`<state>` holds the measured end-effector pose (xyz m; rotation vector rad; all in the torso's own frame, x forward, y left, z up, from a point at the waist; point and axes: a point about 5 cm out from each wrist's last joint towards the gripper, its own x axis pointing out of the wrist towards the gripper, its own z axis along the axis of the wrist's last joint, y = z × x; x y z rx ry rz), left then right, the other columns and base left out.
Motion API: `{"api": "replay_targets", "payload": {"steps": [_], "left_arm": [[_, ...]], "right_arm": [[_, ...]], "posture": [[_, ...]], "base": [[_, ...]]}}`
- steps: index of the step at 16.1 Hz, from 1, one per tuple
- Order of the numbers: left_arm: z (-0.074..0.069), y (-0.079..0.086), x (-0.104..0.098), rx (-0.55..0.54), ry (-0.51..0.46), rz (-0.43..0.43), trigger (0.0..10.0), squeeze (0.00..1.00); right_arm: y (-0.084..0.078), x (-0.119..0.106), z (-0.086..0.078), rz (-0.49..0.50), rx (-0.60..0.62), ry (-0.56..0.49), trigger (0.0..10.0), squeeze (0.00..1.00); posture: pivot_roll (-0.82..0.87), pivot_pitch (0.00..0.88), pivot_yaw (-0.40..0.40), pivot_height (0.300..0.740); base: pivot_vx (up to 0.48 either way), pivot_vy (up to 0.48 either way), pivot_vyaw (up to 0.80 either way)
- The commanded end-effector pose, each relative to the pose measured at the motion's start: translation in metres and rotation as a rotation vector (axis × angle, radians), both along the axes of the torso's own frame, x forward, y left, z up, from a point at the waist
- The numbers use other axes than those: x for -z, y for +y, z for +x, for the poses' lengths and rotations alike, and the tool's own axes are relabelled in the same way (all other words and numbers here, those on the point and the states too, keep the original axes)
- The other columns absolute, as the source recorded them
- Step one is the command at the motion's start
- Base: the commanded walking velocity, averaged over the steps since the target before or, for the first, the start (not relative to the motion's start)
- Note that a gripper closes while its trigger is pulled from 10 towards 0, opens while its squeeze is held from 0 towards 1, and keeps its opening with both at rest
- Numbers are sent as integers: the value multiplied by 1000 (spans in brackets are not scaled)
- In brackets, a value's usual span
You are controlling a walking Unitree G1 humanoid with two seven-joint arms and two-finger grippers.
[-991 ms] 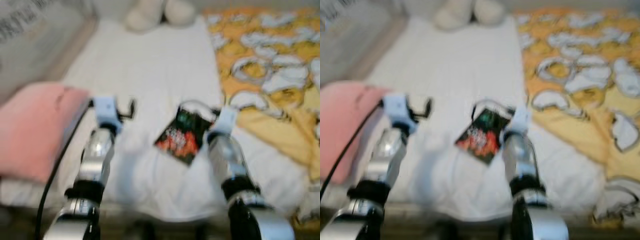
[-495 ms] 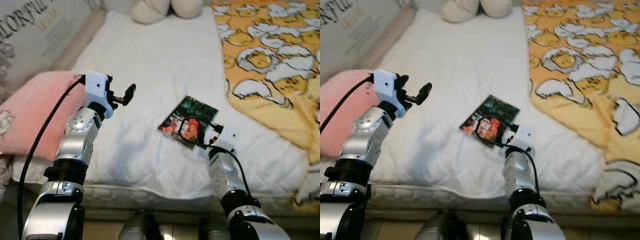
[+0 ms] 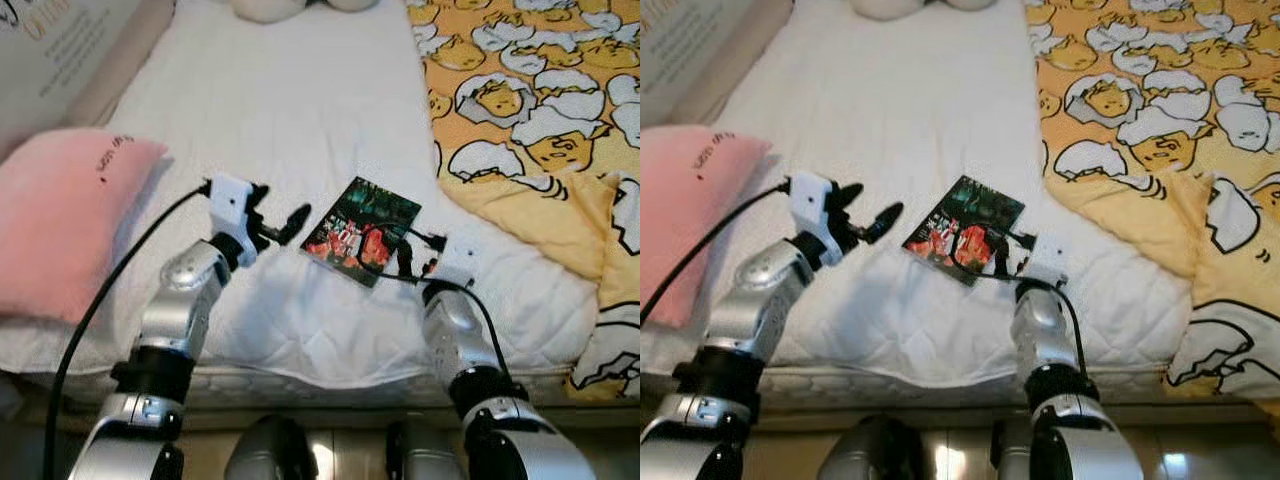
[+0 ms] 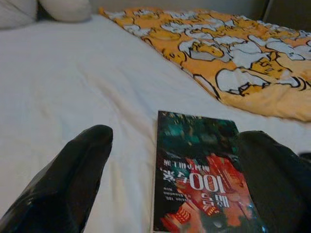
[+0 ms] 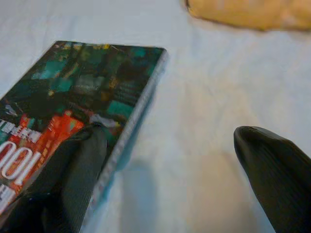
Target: Clean up the room
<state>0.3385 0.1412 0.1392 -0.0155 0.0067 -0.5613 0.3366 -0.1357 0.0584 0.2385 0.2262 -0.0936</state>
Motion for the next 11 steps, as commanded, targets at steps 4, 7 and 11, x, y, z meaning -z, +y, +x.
{"api": "replay_targets", "payload": {"steps": [4, 7, 11], "left_arm": [[-6, 1, 1, 7, 7, 7, 10000, 0], [-10, 2, 0, 1, 5, 8, 10000, 0], [-14, 11, 0, -27, 3, 18, 10000, 0]], "right_arm": [[22, -7, 8, -2, -98, -11, 10000, 0], [32, -9, 12, 23, -134, 11, 10000, 0], [34, -8, 15, 117, -112, 62, 10000, 0]], "posture": [[-106, 179, 59, 697], [-82, 182, 48, 697], [-55, 189, 36, 697]], "base": [[0, 0, 0], [0, 0, 0], [0, 0, 0]]}}
